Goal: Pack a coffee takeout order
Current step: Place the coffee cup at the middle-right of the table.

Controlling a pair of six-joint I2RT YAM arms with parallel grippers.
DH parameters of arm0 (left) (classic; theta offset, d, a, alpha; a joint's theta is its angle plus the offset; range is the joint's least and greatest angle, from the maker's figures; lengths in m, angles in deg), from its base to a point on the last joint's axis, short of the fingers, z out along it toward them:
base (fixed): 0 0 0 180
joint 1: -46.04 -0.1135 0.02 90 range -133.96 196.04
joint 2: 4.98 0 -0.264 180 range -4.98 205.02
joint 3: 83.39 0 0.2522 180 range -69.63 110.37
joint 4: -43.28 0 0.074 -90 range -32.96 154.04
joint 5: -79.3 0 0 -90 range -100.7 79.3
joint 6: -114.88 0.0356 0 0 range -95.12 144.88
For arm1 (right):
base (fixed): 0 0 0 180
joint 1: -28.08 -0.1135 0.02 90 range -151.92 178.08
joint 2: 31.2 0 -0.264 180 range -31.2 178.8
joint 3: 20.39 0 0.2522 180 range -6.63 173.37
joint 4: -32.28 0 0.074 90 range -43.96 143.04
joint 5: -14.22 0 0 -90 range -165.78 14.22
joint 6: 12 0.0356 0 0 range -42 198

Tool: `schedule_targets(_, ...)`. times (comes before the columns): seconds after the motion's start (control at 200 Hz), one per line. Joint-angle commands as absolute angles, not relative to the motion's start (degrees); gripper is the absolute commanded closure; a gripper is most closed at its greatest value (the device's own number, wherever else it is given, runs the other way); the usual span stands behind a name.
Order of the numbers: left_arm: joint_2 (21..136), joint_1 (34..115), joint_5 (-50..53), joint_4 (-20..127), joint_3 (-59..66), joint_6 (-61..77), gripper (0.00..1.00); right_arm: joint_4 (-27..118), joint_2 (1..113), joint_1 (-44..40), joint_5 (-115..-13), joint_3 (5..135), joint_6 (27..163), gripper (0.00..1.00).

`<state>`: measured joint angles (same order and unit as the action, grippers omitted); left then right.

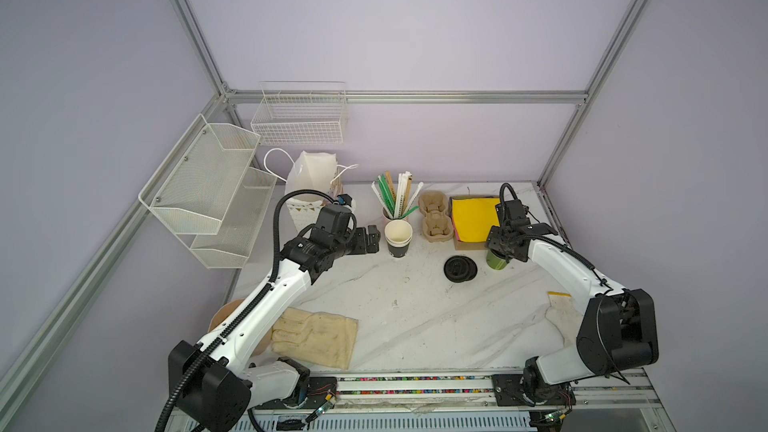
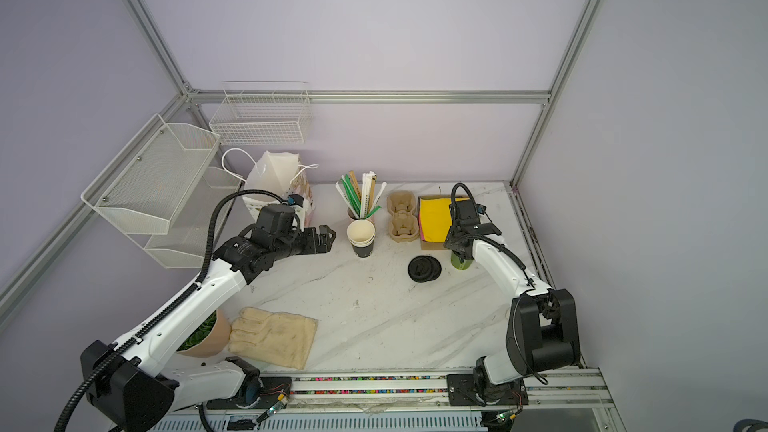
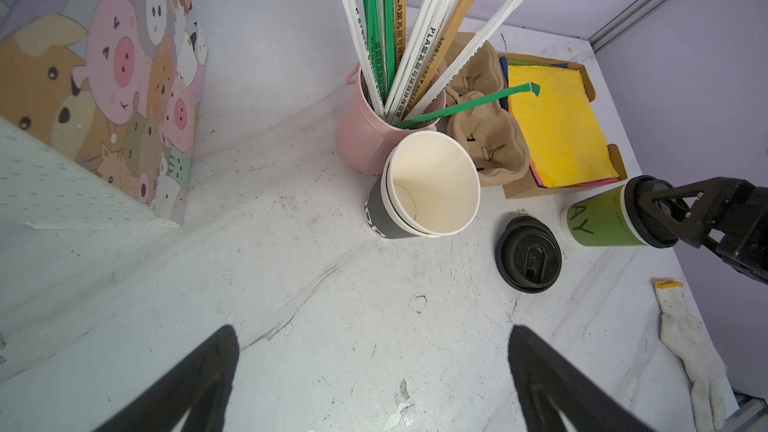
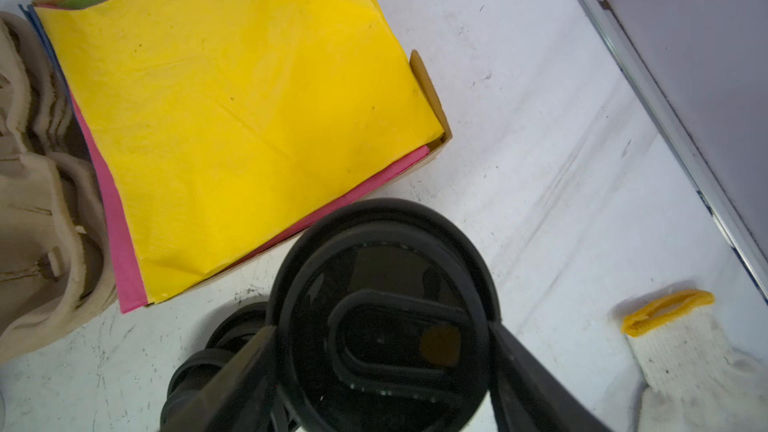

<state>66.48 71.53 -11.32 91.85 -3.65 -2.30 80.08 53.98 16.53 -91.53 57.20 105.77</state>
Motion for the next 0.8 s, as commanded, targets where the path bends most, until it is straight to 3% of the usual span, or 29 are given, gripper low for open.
schedule_targets(0.0, 66.72, 71.12, -10.99, 90.19, -5.77, -0.96, 0.0, 80.53, 52.96, 16.75, -93.62, 57.94, 106.82, 0.2)
schedule_targets(0.415, 66.92, 70.56, -11.07, 90.0, -5.62, -1.22, 0.0, 80.58, 48.31, 16.76, -95.88, 60.85, 107.58, 0.16)
schedule_targets(0.795, 66.37, 69.26, -10.18, 89.18, -5.83, -1.58, 0.0, 71.85, 47.2, 13.96, -77.84, 64.12, 103.49, 0.31)
